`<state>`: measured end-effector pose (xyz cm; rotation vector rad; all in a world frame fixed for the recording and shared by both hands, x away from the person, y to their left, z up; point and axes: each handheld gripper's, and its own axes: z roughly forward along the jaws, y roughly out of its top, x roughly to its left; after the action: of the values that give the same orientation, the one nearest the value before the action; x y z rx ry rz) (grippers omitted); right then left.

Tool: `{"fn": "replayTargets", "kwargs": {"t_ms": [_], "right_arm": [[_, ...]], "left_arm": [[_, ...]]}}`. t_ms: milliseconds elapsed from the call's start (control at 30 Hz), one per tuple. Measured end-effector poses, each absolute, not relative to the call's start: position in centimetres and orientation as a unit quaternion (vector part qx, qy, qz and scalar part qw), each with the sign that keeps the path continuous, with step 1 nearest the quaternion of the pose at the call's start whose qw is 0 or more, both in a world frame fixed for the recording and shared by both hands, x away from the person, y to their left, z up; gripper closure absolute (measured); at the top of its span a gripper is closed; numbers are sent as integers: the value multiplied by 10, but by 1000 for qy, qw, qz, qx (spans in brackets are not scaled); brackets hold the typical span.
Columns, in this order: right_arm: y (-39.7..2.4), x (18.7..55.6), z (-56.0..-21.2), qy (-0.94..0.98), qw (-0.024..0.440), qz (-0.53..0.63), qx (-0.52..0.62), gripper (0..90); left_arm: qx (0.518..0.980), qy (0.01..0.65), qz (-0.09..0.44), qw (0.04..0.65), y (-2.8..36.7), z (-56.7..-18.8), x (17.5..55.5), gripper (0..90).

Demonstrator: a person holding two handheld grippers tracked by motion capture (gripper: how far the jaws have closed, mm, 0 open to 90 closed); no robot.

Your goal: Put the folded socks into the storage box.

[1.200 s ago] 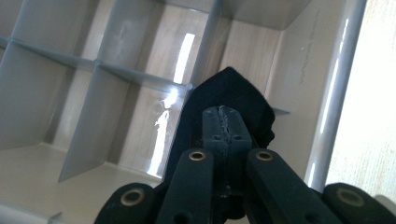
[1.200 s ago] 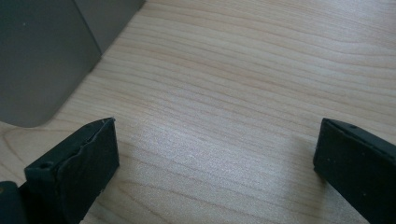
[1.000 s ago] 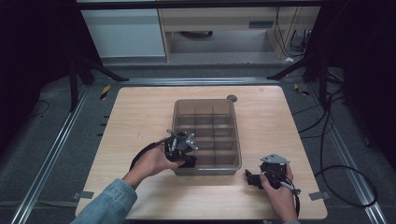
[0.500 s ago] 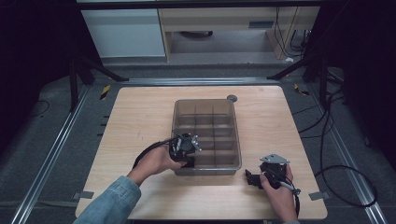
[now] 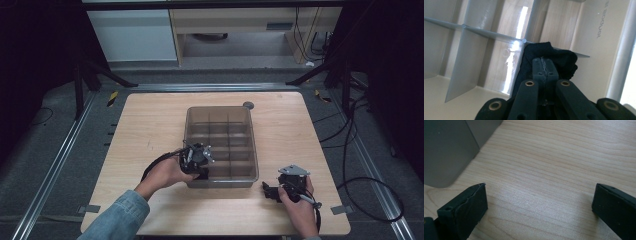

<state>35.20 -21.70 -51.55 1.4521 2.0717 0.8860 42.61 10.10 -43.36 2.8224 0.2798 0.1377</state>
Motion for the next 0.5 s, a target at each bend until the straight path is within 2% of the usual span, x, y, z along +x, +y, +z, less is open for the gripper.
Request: {"fn": "replayTargets", "kwargs": {"t_ms": [233,500], "right_arm": [[-217,352,-516,753,229,322,527,4],[-217,352,-516,753,229,322,526,4]], "left_arm": [[974,106,46,196,110,-417,422,893],[961,110,65,245,117,-396,416,827]]}}
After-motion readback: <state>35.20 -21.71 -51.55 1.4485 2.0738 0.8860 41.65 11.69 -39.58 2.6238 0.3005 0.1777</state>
